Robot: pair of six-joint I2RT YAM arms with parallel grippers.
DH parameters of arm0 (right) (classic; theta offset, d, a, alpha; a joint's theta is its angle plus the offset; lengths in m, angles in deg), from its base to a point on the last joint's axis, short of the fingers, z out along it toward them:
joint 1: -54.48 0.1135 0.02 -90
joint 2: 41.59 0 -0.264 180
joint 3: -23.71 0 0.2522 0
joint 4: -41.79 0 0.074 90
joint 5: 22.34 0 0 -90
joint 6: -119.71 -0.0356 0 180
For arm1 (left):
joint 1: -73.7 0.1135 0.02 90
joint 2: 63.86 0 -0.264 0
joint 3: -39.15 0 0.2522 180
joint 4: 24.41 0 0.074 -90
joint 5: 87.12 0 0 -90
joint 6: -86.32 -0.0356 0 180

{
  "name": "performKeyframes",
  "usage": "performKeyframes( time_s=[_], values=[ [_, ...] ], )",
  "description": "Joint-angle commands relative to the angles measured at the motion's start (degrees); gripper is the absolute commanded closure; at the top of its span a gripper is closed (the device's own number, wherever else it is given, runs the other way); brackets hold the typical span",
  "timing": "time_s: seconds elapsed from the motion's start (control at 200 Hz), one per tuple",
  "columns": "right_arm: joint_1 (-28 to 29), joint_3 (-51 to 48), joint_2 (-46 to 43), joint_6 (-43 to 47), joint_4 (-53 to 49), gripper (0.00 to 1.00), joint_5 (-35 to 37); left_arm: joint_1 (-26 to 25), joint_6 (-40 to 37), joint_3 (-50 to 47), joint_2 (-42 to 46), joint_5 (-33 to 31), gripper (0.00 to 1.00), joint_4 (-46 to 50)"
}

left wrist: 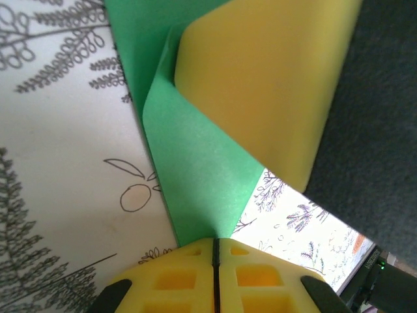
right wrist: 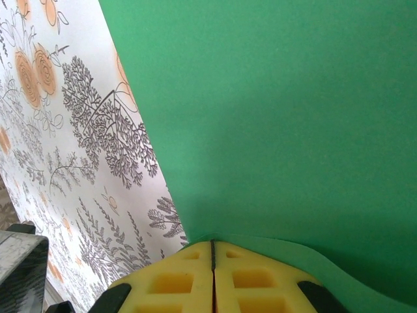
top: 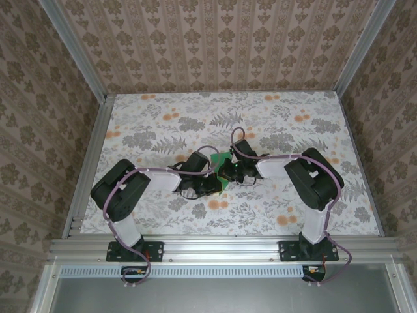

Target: Fold a paper plane with a square sheet of paper (pick it up from the middle)

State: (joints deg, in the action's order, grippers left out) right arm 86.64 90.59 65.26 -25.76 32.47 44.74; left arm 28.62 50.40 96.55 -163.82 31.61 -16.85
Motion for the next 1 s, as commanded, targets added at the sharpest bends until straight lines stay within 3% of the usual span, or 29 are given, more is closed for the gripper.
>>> performKeyframes(
  time_s=[0.0, 0.515, 0.995],
  values=[
    [-0.87, -0.57, -2.14, 0.35, -2.85, 0.91, 0.36, -0.76, 0.32, -0.66, -0.19, -1.34, 0.91, 6.28],
    [-2.39, -4.65, -12.39, 5.14, -9.57, 0.88, 1.50, -0.89, -0.65, 1.93, -1.37, -4.78, 0.92, 13.43],
    [-0.57, -5.67, -9.77, 6.34, -7.38, 0.91, -3.31, -1.15, -0.83, 3.04, -1.73, -5.70, 0.93, 15.25]
  ],
)
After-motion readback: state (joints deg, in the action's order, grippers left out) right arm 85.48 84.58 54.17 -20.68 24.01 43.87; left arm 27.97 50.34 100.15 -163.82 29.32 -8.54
